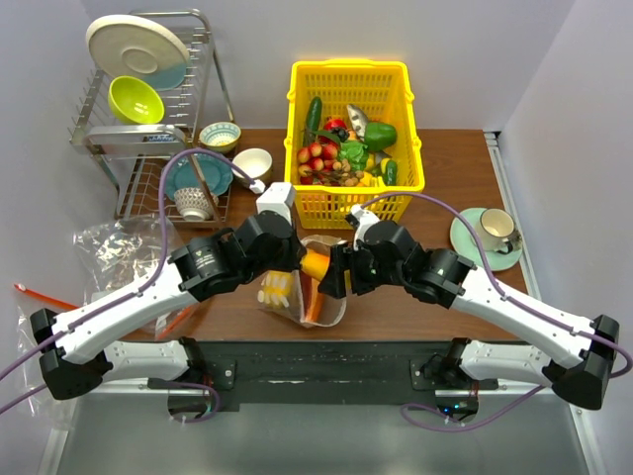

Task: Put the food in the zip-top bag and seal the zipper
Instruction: Place the fake fruit in the zipper food storage bag.

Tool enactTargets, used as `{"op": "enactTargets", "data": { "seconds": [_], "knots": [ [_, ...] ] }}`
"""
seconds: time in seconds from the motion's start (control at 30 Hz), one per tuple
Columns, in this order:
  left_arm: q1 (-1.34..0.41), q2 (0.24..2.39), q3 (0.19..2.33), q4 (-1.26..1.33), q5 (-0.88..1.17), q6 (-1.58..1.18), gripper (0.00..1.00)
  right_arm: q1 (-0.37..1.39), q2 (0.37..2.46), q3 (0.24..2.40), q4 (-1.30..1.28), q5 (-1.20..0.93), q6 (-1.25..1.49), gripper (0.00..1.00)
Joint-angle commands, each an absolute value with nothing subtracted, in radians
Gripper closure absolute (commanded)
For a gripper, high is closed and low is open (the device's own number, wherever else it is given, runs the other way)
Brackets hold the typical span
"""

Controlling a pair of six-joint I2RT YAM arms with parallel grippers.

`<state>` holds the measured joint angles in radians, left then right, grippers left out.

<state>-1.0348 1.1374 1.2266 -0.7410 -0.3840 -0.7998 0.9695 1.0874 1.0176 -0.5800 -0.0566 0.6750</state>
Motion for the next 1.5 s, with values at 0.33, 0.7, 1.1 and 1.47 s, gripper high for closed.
{"op": "enactTargets", "data": {
  "seconds": [0.33,0.7,1.1,1.47],
  "knots": [
    [-1.037,1.195,1.189,-0.522,-0.221,-0.933,1.0,0.971,1.068,1.014,-0.486,0.153,0.859,0.43],
    [-1.037,1.172,1.192,-0.508,-0.248,-1.02,1.0,0.969,1.078,0.939,-0.38,0.206,0.864,0.43],
    [-1.037,1.167,1.195,-0.548,-0.327,-1.066,1.0,0.971,1.002,0.908,-0.455,0.282,0.741,0.36],
    [-1.035,1.045,1.078,-0.514,-0.406,-1.037,1.0,0.971,1.095,1.121,-0.738,0.282,0.672,0.4]
  ]
}}
